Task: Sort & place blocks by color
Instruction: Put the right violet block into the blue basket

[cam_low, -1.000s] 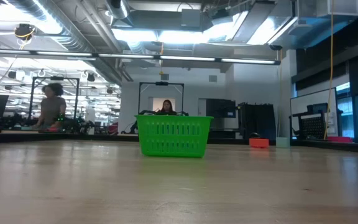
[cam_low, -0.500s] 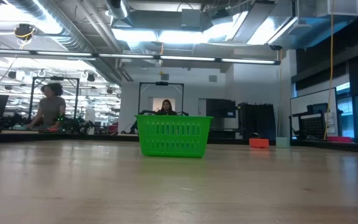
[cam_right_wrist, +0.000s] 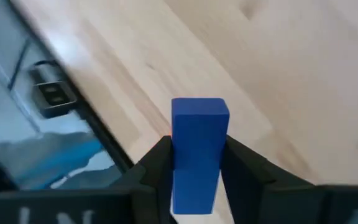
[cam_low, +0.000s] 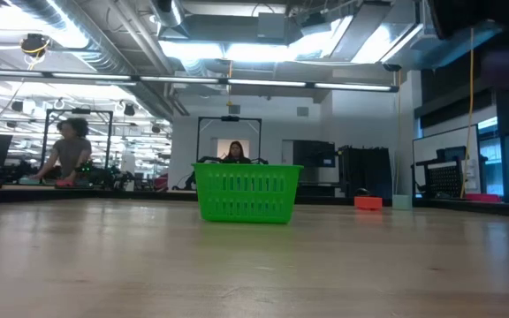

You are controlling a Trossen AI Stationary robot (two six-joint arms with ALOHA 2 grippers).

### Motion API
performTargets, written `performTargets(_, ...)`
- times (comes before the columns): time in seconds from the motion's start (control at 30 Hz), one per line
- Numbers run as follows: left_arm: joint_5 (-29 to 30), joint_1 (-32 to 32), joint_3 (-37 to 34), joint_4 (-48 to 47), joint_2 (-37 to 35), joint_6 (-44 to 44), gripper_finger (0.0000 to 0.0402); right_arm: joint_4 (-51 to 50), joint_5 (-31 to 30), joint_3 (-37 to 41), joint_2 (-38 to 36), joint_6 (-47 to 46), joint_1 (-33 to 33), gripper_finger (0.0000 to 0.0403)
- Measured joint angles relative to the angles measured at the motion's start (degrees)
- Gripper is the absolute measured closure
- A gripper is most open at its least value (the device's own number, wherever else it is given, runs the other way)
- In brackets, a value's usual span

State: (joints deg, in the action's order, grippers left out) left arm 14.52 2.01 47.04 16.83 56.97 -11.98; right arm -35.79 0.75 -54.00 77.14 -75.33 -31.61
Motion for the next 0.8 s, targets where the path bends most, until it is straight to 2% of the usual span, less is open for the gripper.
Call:
performTargets(0.13,0.00,-0.01,0.00,0.01,0.00,-0.04,0.0188,0.19,0.98,0.00,-3.16,12.58,4.66,0.0296)
performTargets(0.27,0.00,-0.01,0.01,0.00,0.00,-0.08,0.0188,1.17,2.73,0.02,-3.84,21.36,8.46,0.0296)
performTargets(0.43,0.00,0.01,0.01,-0.03,0.00,-1.44,0.0188,8.35,9.54,4.07,-3.92,28.89,12.66,0.0296)
performTargets(0.6,0.00,0.01,0.01,-0.25,-0.02,-1.43,0.0188,29.46,17.23,14.20,-4.08,29.24,15.78,0.0296)
performTargets(0.8,0.02,-0.01,0.00,-0.30,-0.02,-1.43,0.0188,61.67,13.80,23.96,-4.08,27.95,20.90,0.0296)
